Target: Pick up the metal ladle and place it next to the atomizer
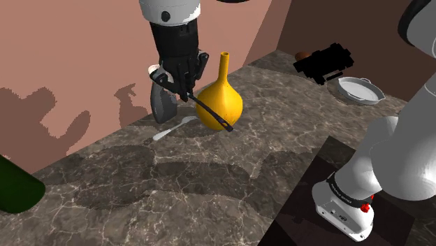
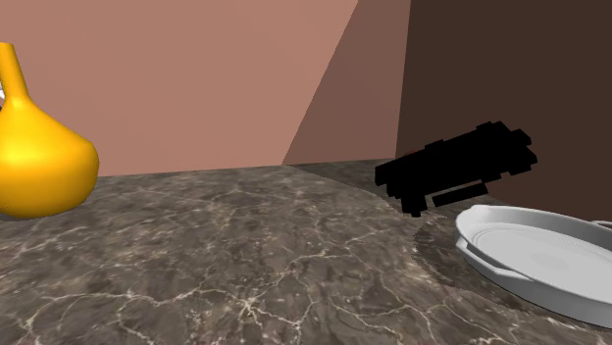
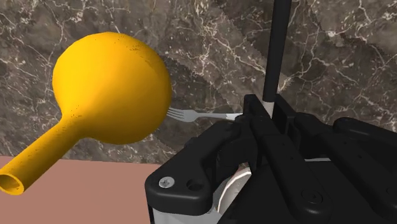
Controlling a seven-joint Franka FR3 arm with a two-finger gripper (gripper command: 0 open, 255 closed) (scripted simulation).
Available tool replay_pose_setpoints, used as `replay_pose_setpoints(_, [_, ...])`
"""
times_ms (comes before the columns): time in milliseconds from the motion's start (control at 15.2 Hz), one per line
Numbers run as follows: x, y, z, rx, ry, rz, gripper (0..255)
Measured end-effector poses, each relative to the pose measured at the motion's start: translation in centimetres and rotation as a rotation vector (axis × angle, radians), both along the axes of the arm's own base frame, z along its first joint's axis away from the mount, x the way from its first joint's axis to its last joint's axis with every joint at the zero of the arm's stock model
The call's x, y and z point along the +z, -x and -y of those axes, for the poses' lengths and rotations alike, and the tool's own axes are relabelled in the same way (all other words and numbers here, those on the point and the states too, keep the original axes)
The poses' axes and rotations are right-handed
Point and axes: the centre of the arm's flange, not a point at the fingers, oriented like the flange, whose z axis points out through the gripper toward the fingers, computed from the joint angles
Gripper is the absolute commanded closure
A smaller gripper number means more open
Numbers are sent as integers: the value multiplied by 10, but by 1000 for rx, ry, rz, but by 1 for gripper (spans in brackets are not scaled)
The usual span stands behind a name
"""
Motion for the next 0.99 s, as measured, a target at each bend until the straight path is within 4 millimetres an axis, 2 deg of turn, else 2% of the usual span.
replay_pose_setpoints(990, [-81, 0, -1, 0, 0, 0, 255])
